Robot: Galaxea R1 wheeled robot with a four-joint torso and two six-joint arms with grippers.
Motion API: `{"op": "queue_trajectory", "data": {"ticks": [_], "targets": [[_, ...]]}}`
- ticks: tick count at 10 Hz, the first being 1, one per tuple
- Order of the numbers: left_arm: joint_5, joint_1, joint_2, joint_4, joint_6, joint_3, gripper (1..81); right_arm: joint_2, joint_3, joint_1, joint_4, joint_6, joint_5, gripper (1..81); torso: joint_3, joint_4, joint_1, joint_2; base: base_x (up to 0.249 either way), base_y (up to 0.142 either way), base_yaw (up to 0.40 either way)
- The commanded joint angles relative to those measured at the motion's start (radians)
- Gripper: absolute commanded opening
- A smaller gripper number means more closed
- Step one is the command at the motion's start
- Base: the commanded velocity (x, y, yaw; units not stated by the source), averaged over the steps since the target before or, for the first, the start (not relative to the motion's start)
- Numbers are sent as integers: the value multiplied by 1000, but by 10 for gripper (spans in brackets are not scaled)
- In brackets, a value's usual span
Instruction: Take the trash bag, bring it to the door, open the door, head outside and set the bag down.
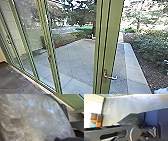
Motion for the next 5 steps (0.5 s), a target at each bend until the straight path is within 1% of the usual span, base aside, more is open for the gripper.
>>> {"op": "queue_trajectory", "data": {"ticks": [1,3,4,5], "targets": [[61,-43,-14,-5,-1,11,10,-166,191,93,-23,-10,-36,811,0,0,0,0,0,0,0],[61,-42,-11,-3,1,11,10,-214,242,134,-13,-9,-36,811,0,0,0,0,0,0,0],[61,-42,-10,-2,-1,11,10,-240,274,168,2,-9,-38,811,0,0,0,0,0,0,0],[61,-42,-10,-2,-1,11,10,-269,306,214,32,-9,-47,811,0,0,0,0,0,0,0]]}}
